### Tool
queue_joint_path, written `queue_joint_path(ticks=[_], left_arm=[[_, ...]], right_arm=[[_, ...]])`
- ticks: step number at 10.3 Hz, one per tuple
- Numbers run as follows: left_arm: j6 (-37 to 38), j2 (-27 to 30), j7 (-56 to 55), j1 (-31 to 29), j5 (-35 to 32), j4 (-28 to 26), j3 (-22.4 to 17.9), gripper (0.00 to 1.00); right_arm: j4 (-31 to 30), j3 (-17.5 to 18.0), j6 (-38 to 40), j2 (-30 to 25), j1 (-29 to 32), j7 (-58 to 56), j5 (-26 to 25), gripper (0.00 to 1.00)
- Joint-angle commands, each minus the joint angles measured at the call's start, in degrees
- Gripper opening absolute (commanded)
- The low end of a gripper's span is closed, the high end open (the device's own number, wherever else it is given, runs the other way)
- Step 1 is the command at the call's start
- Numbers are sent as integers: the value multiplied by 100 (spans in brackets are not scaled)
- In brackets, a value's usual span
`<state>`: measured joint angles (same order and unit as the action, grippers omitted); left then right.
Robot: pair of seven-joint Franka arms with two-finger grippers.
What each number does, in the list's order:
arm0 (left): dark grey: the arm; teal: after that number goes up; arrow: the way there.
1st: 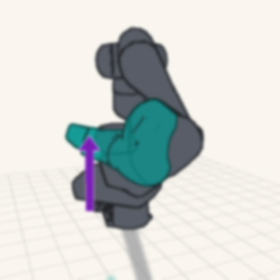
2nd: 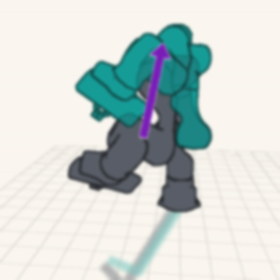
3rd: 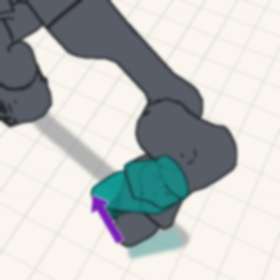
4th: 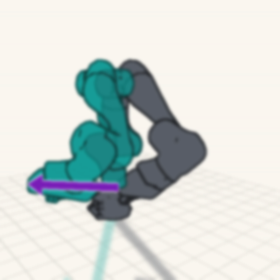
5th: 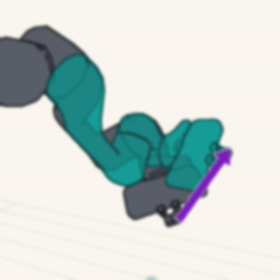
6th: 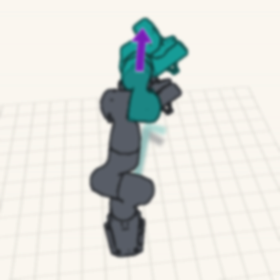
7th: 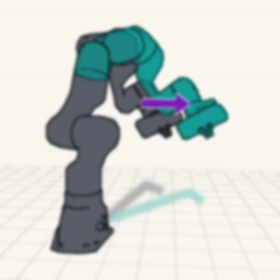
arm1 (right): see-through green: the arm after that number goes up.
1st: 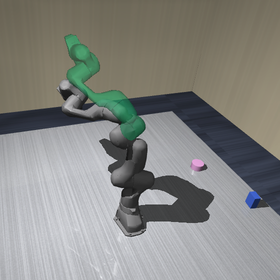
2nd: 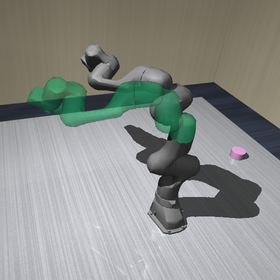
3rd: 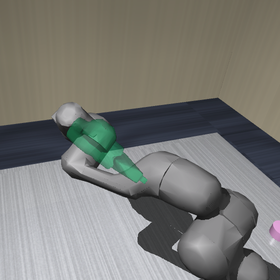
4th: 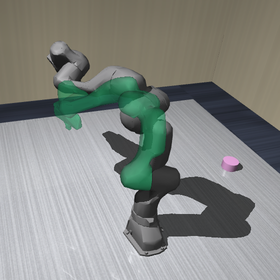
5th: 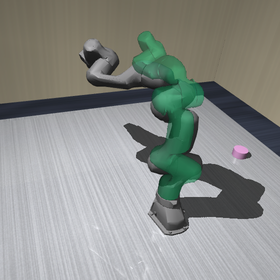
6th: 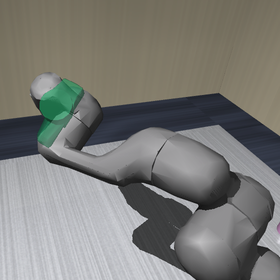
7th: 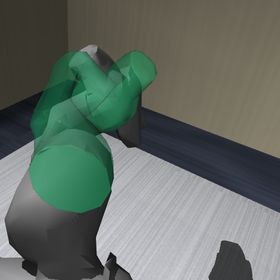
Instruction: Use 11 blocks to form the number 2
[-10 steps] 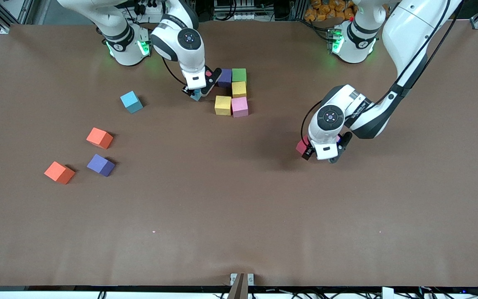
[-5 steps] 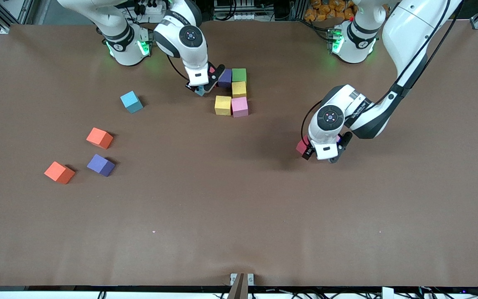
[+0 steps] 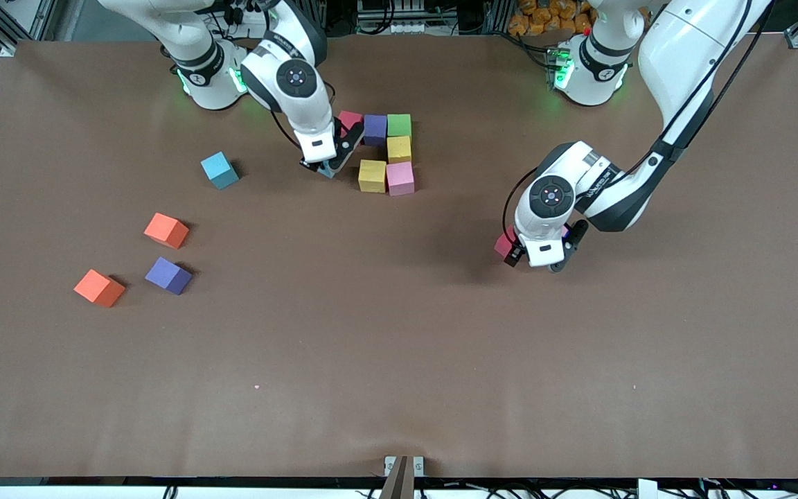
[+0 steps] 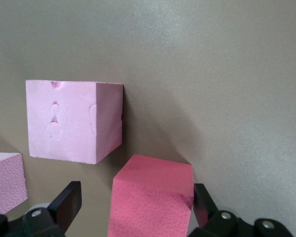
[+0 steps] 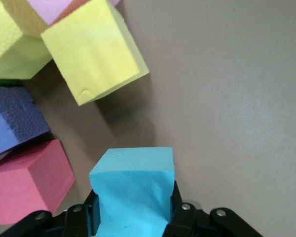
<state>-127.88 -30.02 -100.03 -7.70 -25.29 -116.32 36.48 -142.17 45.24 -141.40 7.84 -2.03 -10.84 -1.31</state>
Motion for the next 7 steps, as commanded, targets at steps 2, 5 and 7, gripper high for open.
queue_joint_path(ticks=[2, 5, 7], left_arm=[[79, 163, 10, -83, -117, -66, 69, 100], [218, 241, 159, -144, -117, -75, 69, 100], [219, 207, 177, -197, -108, -84, 69, 100]], right_arm=[[319, 72, -292, 392, 27, -85, -271, 36], [470, 72, -379, 691, 10, -85, -492, 36], [479, 55, -503, 780, 19, -76, -886, 36]])
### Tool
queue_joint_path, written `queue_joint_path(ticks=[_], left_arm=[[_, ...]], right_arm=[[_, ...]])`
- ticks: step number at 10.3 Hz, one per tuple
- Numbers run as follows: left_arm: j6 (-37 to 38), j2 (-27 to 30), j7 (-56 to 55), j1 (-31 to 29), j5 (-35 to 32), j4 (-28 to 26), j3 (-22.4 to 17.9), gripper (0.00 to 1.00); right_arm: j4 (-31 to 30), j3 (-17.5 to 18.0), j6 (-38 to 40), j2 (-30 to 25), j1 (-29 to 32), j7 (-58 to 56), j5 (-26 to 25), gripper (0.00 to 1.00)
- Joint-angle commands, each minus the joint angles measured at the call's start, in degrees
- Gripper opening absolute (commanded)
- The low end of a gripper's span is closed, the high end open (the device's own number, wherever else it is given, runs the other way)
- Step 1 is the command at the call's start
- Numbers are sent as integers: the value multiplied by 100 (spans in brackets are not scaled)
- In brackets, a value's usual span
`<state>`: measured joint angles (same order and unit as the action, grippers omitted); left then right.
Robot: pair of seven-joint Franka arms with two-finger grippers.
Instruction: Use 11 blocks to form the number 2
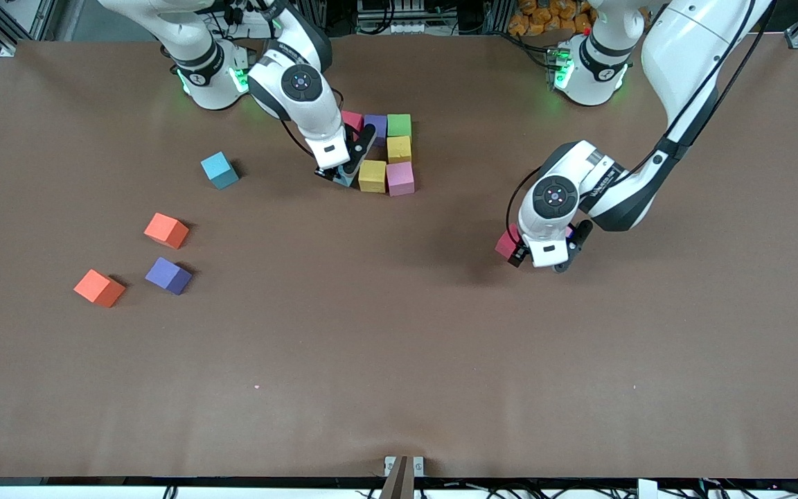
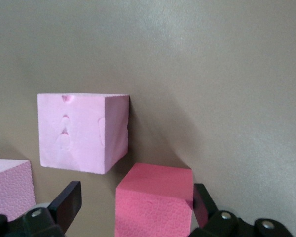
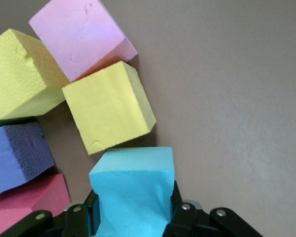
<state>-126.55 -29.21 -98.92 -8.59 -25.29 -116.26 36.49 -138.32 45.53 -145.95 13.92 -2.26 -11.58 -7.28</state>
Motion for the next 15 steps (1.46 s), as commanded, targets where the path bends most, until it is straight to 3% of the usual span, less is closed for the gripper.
queue_joint_path(ticks=[1, 3, 5, 9, 12, 15], left_arm=[[60, 91, 65, -117, -108, -90, 78, 100], [-19, 82, 57, -117, -38, -90, 78, 100], [-80, 125, 39, -169, 102, -63, 122, 100], [-791, 73, -242, -117, 156, -308, 122, 100], [-968, -67, -242, -108, 130, -450, 113, 100], [-1082, -173, -303, -64, 77, -441, 104, 100]], right_arm=[[95, 26, -48, 172, -2, -3, -327, 36], [86, 18, -65, 172, -133, 6, -475, 36], [86, 26, -92, 172, -169, 59, -1019, 37], [34, 0, -214, 278, -169, 103, -1162, 39], [25, -18, -320, 392, -178, 331, -1407, 57], [25, -53, -312, 392, -178, 331, -1505, 88]])
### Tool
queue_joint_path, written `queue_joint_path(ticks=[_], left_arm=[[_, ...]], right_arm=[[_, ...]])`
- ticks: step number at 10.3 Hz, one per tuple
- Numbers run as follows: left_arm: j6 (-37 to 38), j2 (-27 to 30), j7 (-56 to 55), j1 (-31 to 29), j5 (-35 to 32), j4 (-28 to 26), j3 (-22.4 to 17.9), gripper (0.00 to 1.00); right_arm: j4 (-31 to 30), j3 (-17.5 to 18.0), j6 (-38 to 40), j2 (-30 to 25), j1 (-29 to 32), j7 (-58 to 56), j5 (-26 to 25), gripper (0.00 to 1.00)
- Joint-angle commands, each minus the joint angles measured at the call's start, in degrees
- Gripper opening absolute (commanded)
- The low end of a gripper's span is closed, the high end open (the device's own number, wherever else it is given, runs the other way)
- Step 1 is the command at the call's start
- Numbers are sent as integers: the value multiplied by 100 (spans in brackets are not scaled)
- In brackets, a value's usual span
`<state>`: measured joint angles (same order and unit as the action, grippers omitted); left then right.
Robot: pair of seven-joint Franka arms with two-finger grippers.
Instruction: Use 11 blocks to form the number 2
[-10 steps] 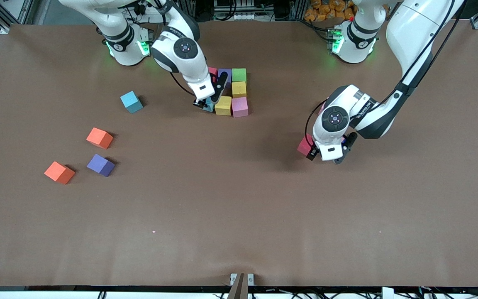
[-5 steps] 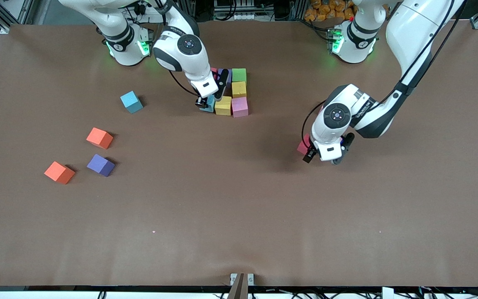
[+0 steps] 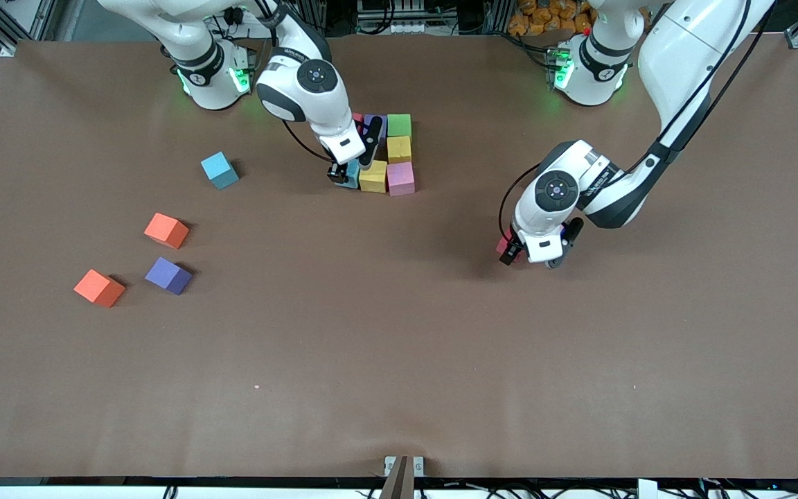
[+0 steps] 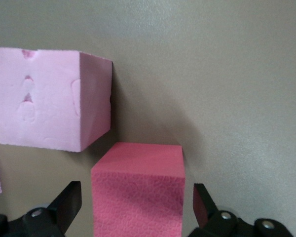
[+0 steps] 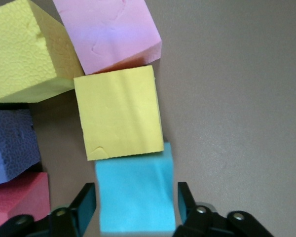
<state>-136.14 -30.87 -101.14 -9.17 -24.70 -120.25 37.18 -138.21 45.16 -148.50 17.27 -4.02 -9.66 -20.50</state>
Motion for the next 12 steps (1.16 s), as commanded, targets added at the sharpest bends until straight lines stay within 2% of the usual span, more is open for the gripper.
queue_joint_path(ticks=[1, 2, 3, 5, 7, 8, 10, 12], left_arm=[[-132, -16, -99, 3, 18, -43, 35, 85], [-132, -59, -99, -5, 18, -25, 35, 28], [-132, -68, -108, -14, 18, -8, 35, 3], [-89, 19, -160, -23, 10, 27, 43, 0], [-71, 159, -91, 38, 9, 80, 122, 0], [-54, 160, -90, 99, 9, 281, 201, 0], [78, 108, -29, 519, -8, 711, 281, 0], [78, -50, 617, 1125, -8, 1159, 263, 0]], right_arm=[[13, -16, -56, 57, -3, 140, -183, 90], [13, -7, -64, 57, -3, 140, -183, 91], [22, -7, -56, 5, 15, 140, -183, 92], [13, 10, 49, -354, 111, 158, -165, 100], [13, 19, 321, -741, 374, 123, -165, 100], [4, 28, 418, -934, 784, 96, -156, 100], [65, 46, 979, -1164, 1287, 52, -52, 100], [292, 28, 972, -1182, 2007, 0, -25, 100]])
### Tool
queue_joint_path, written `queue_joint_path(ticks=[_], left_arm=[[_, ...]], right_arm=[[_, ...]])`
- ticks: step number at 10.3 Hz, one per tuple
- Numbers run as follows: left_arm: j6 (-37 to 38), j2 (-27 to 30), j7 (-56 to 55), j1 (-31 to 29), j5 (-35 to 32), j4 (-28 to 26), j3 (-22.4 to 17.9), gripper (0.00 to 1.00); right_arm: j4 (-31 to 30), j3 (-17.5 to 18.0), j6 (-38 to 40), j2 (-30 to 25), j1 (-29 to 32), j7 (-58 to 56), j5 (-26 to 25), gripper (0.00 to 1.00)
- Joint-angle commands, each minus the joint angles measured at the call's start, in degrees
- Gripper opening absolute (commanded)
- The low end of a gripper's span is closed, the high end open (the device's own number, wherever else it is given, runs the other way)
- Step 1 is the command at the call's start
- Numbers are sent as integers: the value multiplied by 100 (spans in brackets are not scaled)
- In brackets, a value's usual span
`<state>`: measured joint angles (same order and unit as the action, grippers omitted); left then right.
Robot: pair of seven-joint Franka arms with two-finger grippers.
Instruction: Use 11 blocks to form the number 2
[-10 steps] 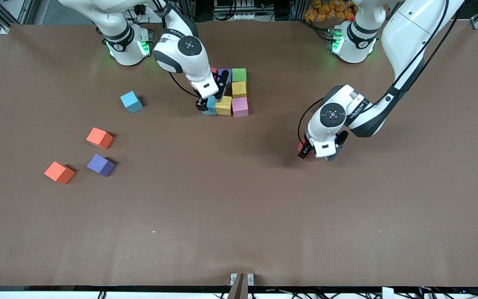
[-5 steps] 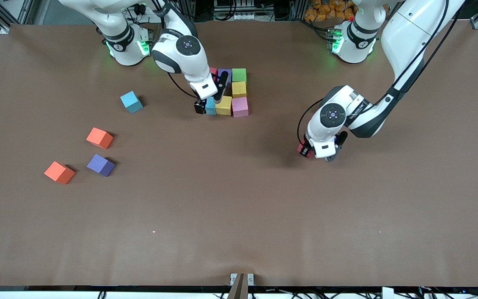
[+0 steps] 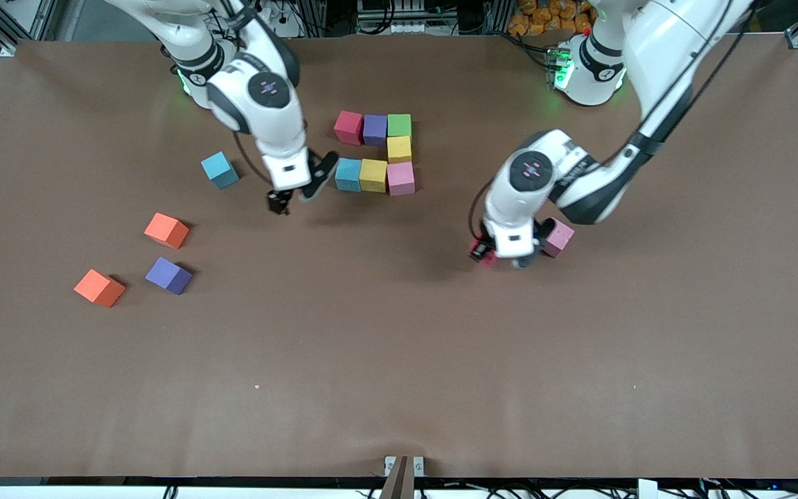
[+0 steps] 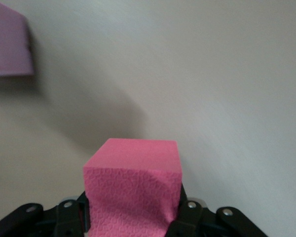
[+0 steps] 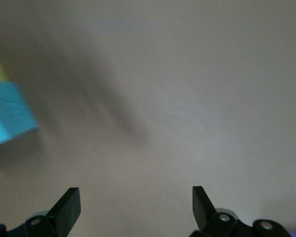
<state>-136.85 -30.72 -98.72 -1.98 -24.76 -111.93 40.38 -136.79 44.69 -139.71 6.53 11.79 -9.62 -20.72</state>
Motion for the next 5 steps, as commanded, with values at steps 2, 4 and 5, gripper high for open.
queue_joint_path(ticks=[2, 4, 5], left_arm=[[202, -433, 1080, 951, -3, 1081, -91, 0], [509, -1003, 1565, 1766, -29, 2091, -362, 0], [554, -1276, 1749, 2441, -21, 2557, -834, 0]], right_arm=[[721, 49, 137, -152, 1112, -153, 41, 100], [873, -4, 146, -126, 1412, -163, 653, 100], [873, -13, 146, -109, 1518, -154, 726, 100]])
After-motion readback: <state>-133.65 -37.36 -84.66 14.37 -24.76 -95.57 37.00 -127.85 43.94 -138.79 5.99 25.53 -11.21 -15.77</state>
